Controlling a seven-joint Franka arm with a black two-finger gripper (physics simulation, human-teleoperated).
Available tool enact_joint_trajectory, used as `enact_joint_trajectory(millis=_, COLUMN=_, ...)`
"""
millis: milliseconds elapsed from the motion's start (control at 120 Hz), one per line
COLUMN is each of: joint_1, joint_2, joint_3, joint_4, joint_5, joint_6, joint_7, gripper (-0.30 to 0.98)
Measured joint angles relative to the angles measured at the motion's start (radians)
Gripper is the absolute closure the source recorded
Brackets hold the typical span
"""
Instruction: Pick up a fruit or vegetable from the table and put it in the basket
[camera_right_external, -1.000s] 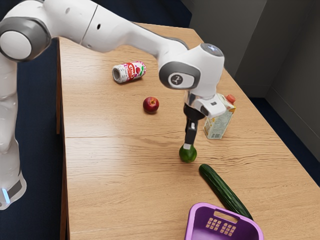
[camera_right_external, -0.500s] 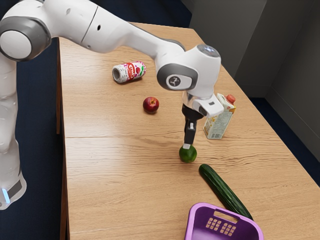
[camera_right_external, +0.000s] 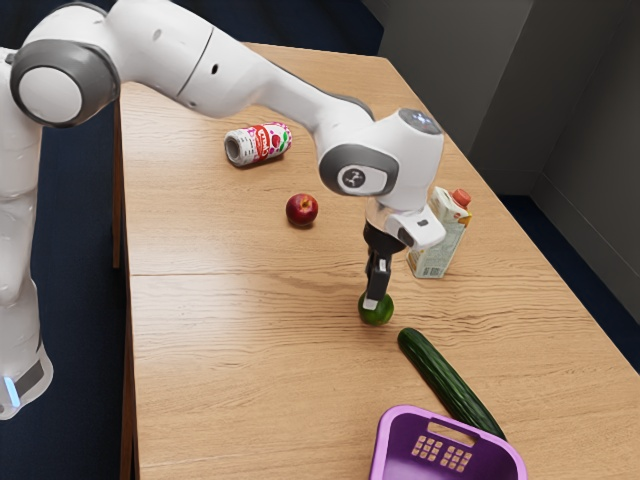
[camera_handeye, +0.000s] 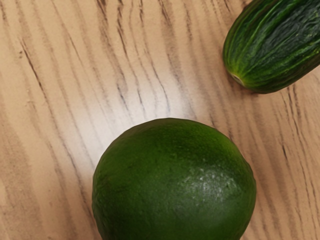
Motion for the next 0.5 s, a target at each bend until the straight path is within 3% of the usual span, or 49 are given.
enact_joint_trajectory(millis=500, joint_1=-0.002, joint_2=0.039, joint_3=-0.002, joint_4=0.006, joint_5=-0.002, joint_6=0.016, joint_7=0.001, gripper=0.00)
